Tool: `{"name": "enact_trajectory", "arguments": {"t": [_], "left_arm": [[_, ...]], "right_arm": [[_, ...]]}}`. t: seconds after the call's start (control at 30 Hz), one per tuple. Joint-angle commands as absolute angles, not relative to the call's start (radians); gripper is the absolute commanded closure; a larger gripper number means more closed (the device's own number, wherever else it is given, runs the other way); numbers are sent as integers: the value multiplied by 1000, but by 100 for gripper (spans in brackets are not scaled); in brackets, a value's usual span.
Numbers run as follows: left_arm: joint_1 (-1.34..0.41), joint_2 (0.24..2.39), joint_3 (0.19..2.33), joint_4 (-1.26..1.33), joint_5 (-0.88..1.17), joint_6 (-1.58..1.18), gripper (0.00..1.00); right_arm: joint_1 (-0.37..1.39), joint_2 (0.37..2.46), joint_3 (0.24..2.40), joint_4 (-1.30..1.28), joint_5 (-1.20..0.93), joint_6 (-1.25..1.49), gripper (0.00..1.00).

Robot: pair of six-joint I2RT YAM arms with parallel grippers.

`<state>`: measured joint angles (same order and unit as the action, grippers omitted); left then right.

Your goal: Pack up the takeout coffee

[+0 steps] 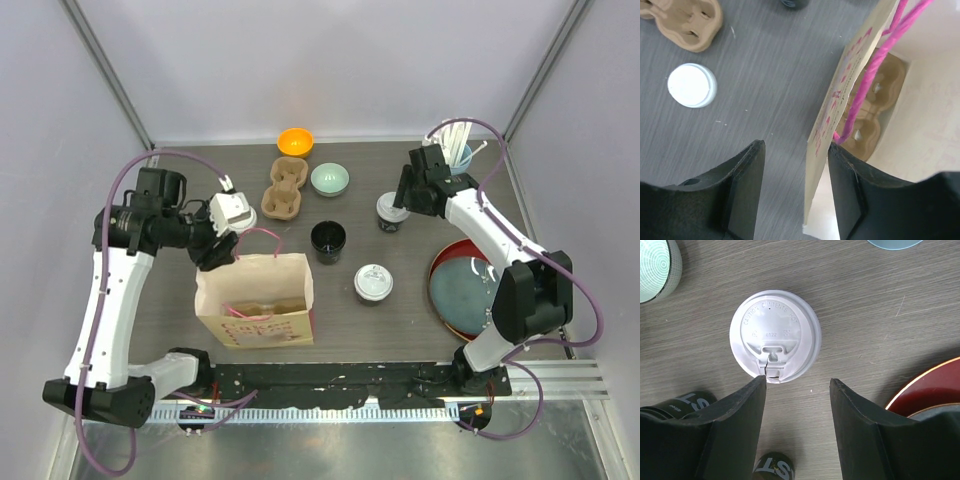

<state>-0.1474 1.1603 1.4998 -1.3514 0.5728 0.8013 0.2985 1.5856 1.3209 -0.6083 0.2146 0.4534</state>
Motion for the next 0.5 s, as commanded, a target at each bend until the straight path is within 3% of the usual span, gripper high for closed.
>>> {"name": "enact_trajectory", "arguments": {"t": [0.0, 0.07, 0.17, 0.2, 0.23, 0.47], "left_arm": [[-163, 1134, 1425, -1661, 572, 830, 47], [-163, 1150, 1419, -1661, 577, 825, 51], [-163, 1158, 1439, -1661, 586, 793, 77], [-163, 1155, 1457, -1661, 587, 778, 93], [-163, 1154, 1465, -1661, 586, 737, 100], [-163, 1060, 1450, -1579, 557, 482, 100]], "right_arm": [[284, 1595, 1348, -574, 193, 425, 41], [275, 1597, 1348, -571, 199, 423, 41], [267, 1603, 1361, -569, 235, 431, 43], [268, 1615, 1367, -569, 235, 439, 44], [268, 1627, 1383, -574, 236, 440, 46], [271, 1674, 1416, -604, 227, 474, 48]]}}
